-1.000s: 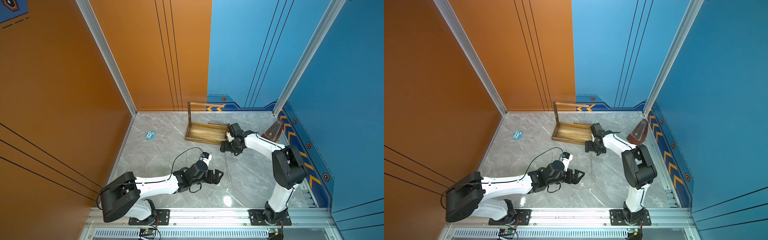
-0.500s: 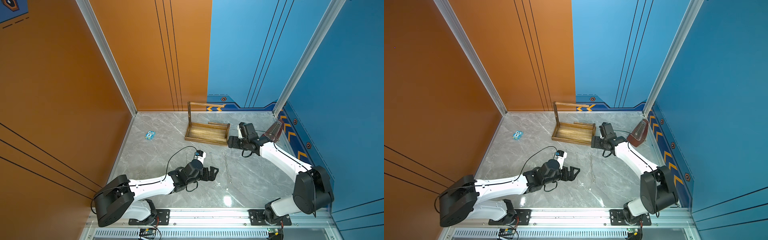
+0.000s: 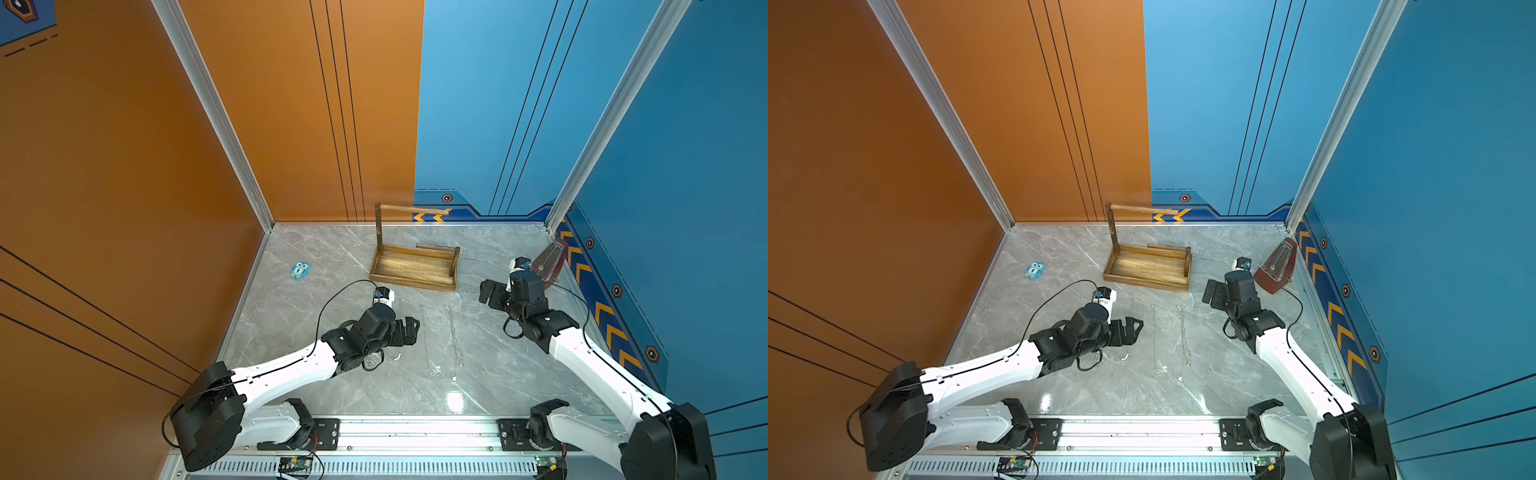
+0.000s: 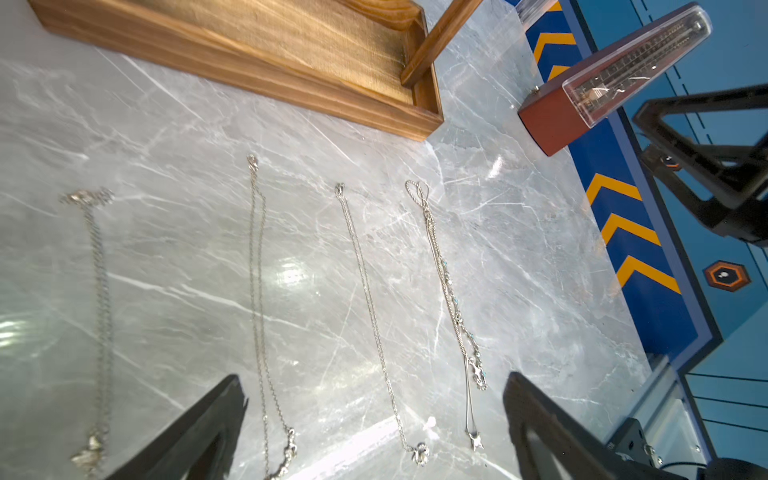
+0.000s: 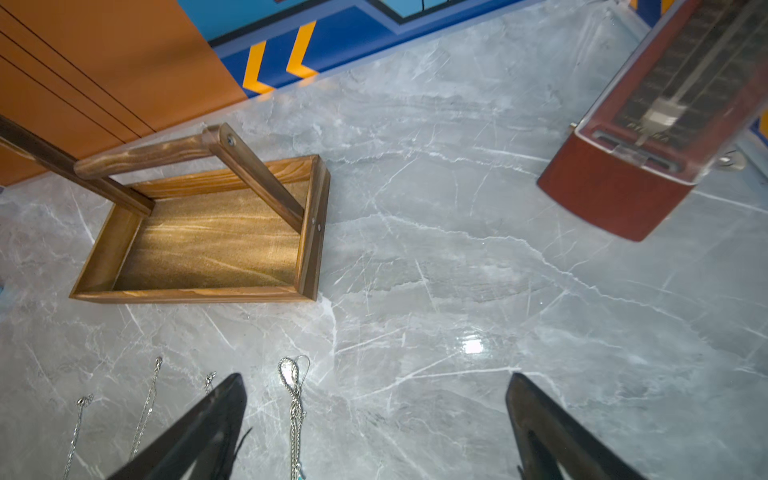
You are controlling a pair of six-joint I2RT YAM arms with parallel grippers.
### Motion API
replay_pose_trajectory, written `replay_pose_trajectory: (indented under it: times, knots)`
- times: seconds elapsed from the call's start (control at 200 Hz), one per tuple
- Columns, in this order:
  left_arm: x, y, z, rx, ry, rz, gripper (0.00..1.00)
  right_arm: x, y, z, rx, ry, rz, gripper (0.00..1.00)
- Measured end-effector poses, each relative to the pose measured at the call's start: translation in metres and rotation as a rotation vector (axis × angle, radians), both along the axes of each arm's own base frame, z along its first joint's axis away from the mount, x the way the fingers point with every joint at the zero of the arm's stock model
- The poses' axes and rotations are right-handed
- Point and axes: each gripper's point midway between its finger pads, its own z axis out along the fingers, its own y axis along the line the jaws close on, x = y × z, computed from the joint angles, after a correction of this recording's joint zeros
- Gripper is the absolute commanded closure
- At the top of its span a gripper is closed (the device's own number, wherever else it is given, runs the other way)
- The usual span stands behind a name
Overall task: Take the necklace off the jewelry display stand
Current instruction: Reset both arms
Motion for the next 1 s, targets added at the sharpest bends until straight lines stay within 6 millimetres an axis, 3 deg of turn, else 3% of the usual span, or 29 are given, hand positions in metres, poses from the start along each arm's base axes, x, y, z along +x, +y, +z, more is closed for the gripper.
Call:
replay_pose_trajectory:
  times: [0.32, 0.57, 0.656, 0.761, 1.001]
  knots:
    - [0.032, 0.055, 0.049, 0.104, -0.099, 0.121, 0.02, -0.038, -0.051, 0.024, -0.022, -0.204, -0.181, 0.00]
    - [0.069, 0.099, 0.119, 0.183, -0.208, 0.224, 0.02, -0.057, -0.082, 0.054, -0.026, -0.338, -0.303, 0.00]
    - [0.088, 0.120, 0.144, 0.186, -0.240, 0.285, 0.02, -0.058, -0.088, 0.060, -0.037, -0.362, -0.327, 0.00]
    - [0.107, 0.154, 0.162, 0.179, -0.247, 0.372, 0.02, -0.055, -0.093, 0.060, -0.057, -0.365, -0.342, 0.00]
    - [0.129, 0.229, 0.176, 0.241, -0.255, 0.549, 0.02, -0.035, -0.092, 0.043, -0.163, -0.302, -0.290, 0.00]
